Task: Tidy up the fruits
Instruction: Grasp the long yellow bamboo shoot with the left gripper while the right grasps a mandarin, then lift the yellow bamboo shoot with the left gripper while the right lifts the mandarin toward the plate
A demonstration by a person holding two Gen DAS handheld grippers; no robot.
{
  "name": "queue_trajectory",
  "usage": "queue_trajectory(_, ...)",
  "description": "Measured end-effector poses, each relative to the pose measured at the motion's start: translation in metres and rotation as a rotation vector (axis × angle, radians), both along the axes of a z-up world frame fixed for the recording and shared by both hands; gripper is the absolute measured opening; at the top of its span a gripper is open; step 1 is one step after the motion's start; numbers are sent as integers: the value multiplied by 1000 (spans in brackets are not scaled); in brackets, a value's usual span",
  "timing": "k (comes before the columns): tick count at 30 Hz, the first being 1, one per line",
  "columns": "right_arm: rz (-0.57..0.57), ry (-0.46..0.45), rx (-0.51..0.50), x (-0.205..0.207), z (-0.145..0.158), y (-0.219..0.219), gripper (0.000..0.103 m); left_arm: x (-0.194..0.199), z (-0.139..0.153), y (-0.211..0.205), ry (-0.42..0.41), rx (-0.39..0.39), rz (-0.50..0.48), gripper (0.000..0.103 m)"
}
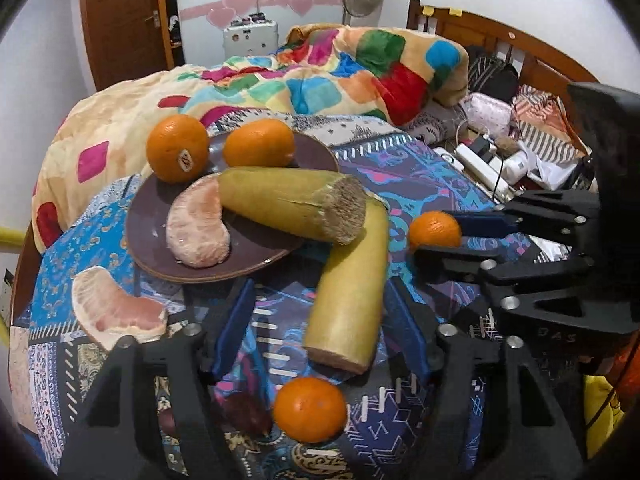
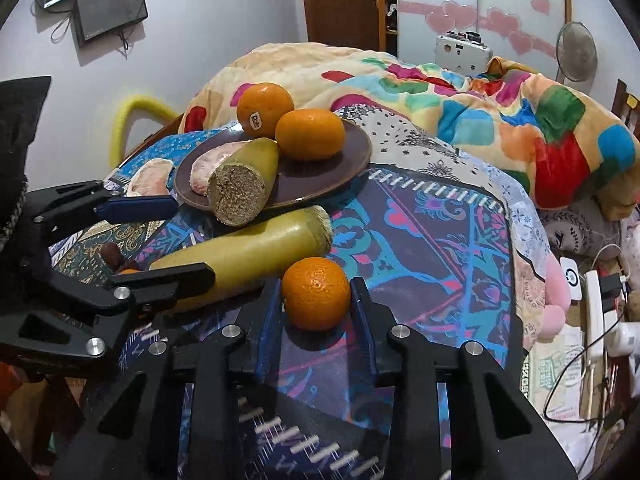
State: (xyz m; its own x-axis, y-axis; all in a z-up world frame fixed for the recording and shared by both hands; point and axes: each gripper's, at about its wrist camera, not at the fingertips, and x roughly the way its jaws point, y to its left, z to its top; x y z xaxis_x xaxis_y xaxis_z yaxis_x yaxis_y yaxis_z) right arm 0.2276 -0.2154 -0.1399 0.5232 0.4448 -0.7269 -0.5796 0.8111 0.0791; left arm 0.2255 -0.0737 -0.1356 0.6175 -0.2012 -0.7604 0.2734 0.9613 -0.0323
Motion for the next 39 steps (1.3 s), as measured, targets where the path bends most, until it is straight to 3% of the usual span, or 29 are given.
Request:
queue_trajectory(3,-11,-6,10,-3,4,-9,31,3,-2,-4,36,-38,-18,46)
queue_trajectory(5,-22,-18,13,-6,7,-15,31,2,-3,-7,46,-46,-23,41)
queue_trajectory(24,-4,-46,42,-50,25,-46,31,-68,3,-29,50,36,23,38)
queue_trajectory(39,-6,-44,50,-54,25,-44,31,-28,1,-43,110,88,-11,38)
